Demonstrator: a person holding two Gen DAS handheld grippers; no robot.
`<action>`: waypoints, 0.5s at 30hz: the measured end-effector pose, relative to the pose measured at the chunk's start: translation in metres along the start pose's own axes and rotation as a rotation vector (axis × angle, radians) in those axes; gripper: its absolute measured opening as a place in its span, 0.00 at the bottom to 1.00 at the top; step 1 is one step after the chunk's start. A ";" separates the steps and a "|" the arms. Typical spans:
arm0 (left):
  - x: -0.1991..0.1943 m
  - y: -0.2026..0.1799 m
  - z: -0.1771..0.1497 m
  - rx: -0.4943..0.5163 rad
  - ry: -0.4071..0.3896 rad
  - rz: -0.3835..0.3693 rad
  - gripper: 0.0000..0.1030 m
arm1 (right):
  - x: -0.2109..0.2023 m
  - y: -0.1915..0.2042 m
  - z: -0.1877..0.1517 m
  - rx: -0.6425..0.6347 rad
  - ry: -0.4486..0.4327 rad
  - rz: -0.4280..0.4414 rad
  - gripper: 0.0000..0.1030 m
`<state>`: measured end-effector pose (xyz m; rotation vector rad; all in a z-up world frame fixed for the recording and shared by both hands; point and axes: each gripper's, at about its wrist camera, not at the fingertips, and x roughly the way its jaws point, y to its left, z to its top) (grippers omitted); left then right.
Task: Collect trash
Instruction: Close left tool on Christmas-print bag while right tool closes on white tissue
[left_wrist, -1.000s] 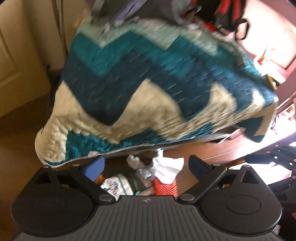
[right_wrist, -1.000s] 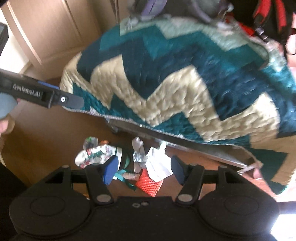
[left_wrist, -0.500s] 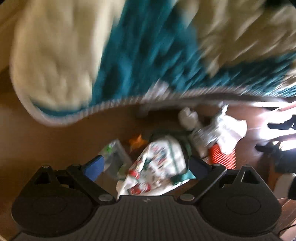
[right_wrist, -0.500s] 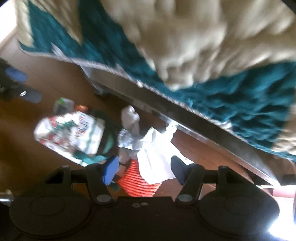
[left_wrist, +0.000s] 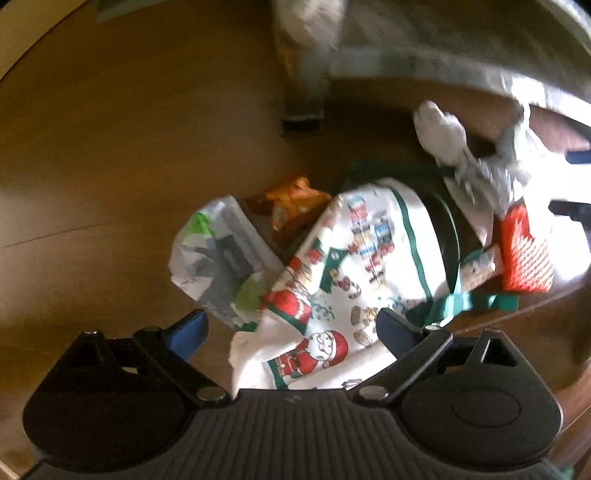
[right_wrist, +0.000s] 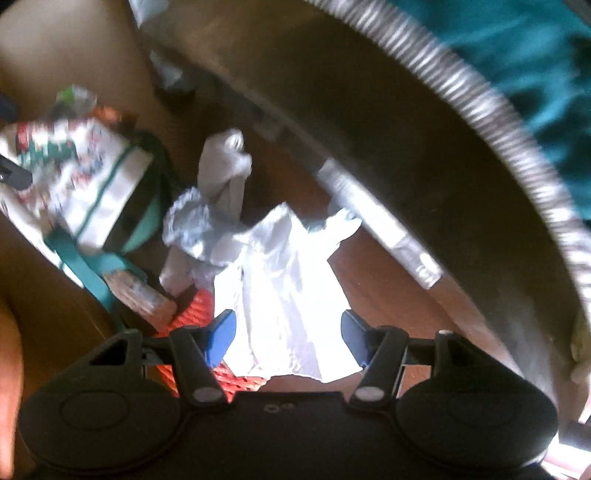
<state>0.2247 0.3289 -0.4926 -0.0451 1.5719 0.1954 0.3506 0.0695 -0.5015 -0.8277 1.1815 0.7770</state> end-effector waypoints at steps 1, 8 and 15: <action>0.003 -0.003 -0.002 0.015 -0.002 0.008 0.94 | 0.004 0.002 -0.001 -0.019 0.003 -0.010 0.60; 0.011 -0.012 -0.011 0.045 -0.026 0.043 0.67 | 0.020 0.001 -0.003 -0.006 0.013 -0.010 0.57; 0.007 -0.011 -0.012 0.051 -0.053 0.057 0.31 | 0.020 0.005 -0.002 -0.019 0.022 -0.034 0.16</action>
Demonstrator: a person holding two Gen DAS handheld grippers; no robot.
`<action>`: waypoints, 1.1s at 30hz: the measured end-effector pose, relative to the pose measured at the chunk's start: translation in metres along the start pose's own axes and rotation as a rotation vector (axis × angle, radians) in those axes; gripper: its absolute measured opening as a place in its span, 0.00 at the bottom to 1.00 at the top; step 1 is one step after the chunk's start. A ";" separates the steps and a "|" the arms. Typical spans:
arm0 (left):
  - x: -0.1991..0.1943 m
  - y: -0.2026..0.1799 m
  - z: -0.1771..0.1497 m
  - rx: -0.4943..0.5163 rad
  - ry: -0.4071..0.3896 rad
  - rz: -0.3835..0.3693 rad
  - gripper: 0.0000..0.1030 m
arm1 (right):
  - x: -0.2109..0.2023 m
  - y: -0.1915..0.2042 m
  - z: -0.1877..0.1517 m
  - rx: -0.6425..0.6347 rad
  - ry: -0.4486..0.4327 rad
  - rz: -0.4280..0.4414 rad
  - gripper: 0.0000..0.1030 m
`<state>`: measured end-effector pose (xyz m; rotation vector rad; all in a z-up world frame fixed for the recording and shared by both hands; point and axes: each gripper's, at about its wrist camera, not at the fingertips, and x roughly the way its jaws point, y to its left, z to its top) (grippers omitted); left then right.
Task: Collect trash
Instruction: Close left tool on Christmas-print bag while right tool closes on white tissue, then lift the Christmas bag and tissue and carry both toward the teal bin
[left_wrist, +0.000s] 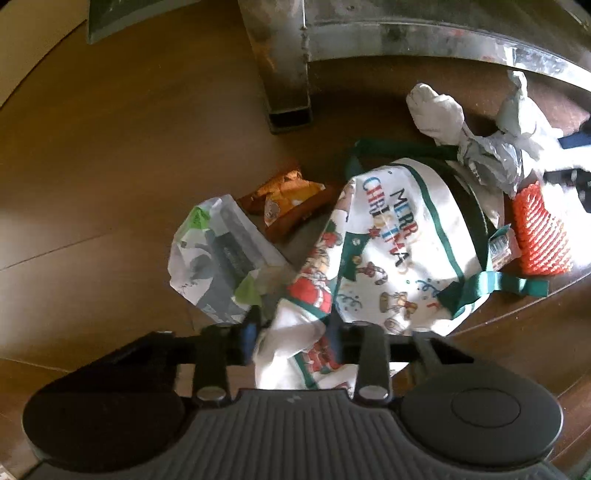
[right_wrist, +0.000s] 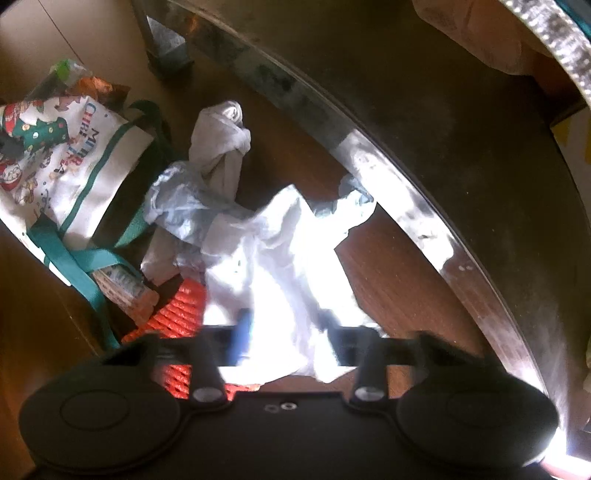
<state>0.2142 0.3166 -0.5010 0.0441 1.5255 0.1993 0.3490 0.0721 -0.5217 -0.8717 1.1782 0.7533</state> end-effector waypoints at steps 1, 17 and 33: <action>-0.001 -0.001 0.000 0.006 -0.002 0.000 0.29 | -0.001 0.000 0.000 0.004 0.007 -0.001 0.09; -0.085 -0.016 0.006 0.223 -0.135 0.031 0.16 | -0.101 -0.003 -0.022 0.099 -0.057 -0.002 0.00; -0.283 -0.054 0.012 0.377 -0.407 0.076 0.15 | -0.316 -0.032 -0.076 0.284 -0.274 -0.027 0.00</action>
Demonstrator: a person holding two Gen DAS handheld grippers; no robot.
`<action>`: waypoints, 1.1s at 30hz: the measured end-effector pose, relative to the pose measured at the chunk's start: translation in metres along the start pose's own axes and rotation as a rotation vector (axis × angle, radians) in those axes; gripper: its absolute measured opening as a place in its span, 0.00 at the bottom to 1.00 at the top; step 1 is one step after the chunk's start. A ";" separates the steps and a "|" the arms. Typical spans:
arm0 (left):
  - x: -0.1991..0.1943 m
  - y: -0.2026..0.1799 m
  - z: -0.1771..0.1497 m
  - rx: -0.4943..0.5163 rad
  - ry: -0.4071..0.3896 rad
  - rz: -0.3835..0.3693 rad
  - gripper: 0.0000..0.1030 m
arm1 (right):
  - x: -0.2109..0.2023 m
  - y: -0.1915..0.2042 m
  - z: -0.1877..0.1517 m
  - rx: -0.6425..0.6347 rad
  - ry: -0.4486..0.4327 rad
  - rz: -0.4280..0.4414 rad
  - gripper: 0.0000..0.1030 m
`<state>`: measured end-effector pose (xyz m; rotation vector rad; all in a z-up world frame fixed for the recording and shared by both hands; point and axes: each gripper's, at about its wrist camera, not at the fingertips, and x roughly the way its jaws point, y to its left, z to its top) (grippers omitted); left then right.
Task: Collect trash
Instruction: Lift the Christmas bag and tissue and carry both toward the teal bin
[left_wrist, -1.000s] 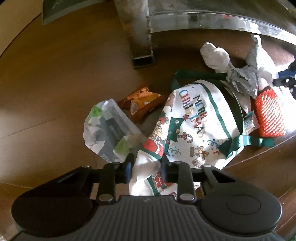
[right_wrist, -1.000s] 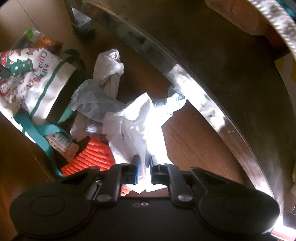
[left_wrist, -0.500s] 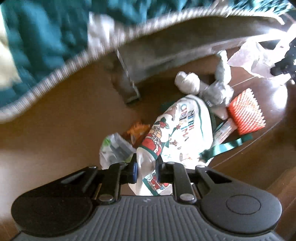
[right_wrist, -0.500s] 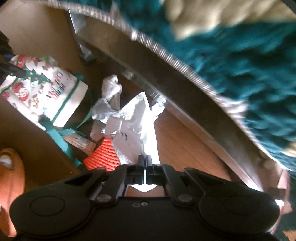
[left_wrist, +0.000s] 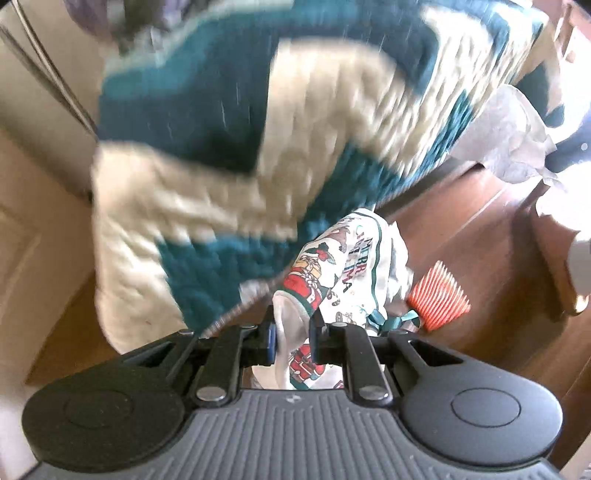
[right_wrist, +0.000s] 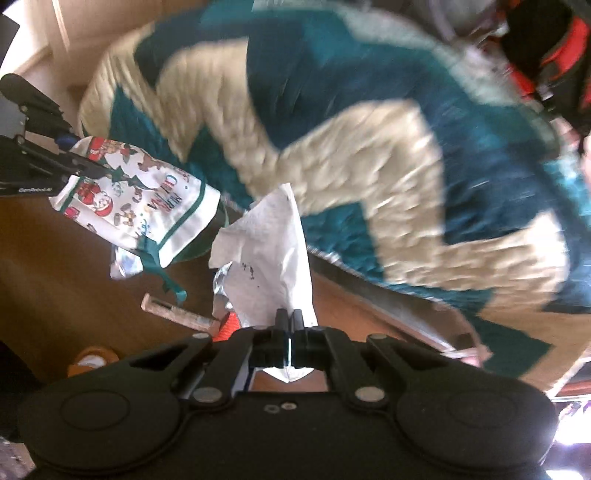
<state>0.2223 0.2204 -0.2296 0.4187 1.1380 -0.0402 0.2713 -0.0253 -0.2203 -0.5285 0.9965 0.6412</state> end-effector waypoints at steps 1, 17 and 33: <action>-0.013 -0.002 0.005 0.002 -0.017 0.005 0.15 | -0.014 -0.003 -0.001 0.005 -0.017 -0.003 0.00; -0.219 -0.058 0.081 -0.081 -0.331 0.083 0.15 | -0.228 -0.051 -0.047 0.135 -0.299 -0.083 0.00; -0.409 -0.183 0.207 -0.005 -0.738 -0.003 0.15 | -0.441 -0.149 -0.109 0.284 -0.583 -0.381 0.00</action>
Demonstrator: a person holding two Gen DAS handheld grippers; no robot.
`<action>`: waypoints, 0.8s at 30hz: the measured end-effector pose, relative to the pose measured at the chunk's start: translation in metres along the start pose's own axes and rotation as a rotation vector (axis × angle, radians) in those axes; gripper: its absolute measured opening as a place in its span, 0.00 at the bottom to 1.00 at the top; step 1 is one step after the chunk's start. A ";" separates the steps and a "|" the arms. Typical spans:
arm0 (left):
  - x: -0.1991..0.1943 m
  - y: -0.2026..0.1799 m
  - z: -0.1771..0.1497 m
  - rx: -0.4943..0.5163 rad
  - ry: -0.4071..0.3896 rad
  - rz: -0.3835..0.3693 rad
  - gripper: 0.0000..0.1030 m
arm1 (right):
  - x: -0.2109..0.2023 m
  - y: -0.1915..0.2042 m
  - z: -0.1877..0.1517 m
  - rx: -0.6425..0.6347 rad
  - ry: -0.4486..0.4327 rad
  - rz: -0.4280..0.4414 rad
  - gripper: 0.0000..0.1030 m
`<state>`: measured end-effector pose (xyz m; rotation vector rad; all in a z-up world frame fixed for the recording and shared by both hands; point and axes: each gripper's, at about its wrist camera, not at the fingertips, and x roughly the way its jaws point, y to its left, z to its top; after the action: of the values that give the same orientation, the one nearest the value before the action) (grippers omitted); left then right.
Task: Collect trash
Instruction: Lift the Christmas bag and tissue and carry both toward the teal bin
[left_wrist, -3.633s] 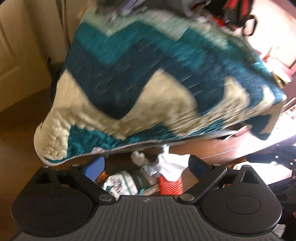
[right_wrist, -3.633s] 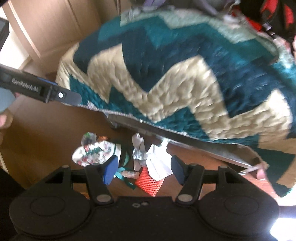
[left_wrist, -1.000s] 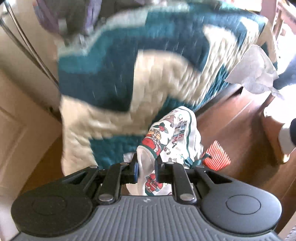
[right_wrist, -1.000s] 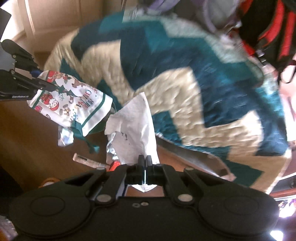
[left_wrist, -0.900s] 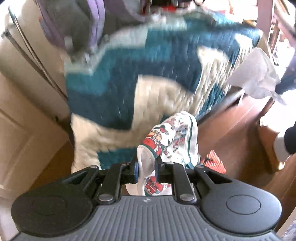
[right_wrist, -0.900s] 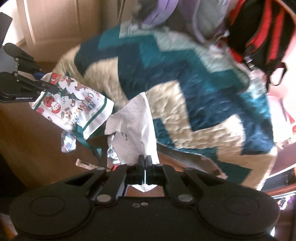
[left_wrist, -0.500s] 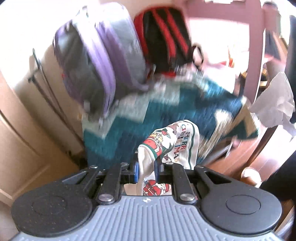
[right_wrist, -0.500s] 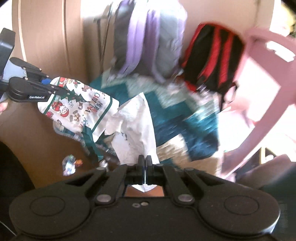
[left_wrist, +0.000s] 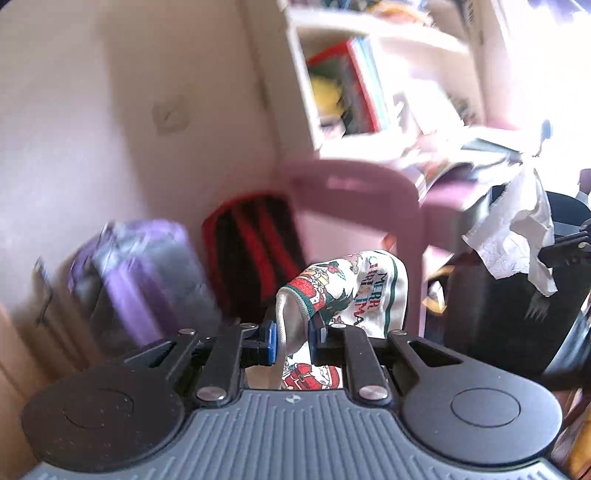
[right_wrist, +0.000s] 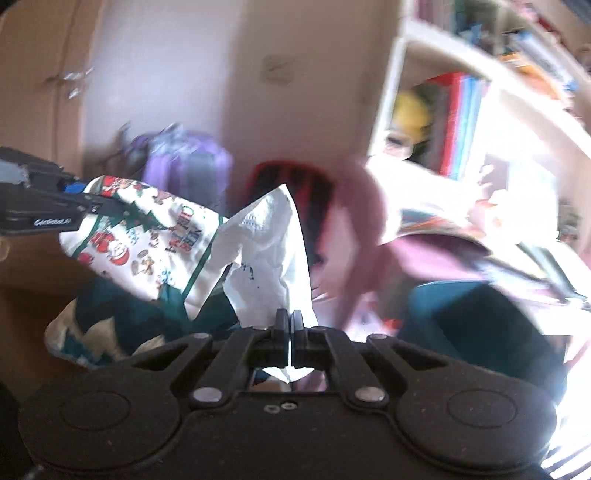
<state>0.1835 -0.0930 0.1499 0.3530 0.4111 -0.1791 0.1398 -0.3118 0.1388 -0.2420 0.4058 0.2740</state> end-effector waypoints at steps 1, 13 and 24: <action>-0.002 -0.007 0.012 -0.001 -0.014 -0.013 0.15 | -0.008 -0.012 0.005 0.008 -0.014 -0.029 0.00; -0.009 -0.083 0.159 -0.020 -0.218 -0.154 0.15 | -0.047 -0.117 0.017 0.103 -0.055 -0.252 0.00; 0.044 -0.190 0.176 0.062 -0.151 -0.240 0.15 | -0.017 -0.162 -0.023 0.191 0.047 -0.299 0.00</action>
<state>0.2406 -0.3374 0.2256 0.3484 0.2984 -0.4504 0.1670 -0.4734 0.1539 -0.1192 0.4330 -0.0642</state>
